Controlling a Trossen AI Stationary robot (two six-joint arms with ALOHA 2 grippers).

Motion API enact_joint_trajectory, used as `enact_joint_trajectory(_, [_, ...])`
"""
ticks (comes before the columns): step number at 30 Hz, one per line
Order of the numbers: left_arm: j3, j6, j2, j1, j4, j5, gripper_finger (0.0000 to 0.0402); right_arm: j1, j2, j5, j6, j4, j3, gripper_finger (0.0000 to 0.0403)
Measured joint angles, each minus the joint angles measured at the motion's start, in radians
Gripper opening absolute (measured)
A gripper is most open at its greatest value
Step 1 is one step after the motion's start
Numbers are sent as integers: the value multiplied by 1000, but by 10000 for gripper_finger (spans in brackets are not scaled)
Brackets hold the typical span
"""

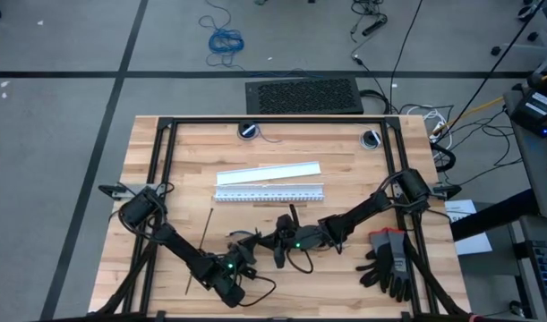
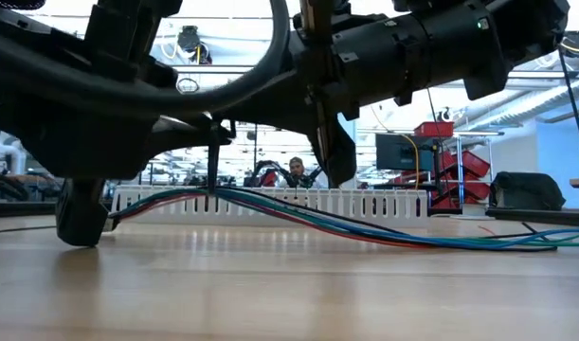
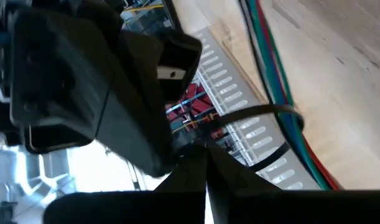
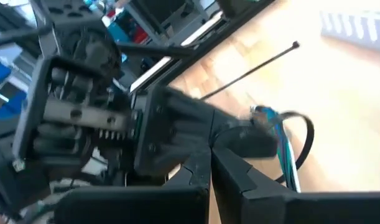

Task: Ziptie cables
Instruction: Wrap the left black zip tie around the colored cable wires

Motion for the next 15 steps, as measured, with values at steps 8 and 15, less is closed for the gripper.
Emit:
enact_joint_trajectory(8, [0, -229, 0, 19, 7, -2, 0, 33, 0, -17, -29, -122, 0, 53])
enact_joint_trajectory(15, [0, -348, 0, 19, 8, 35, 0, 62, -1, 12, -123, -123, 0, 148])
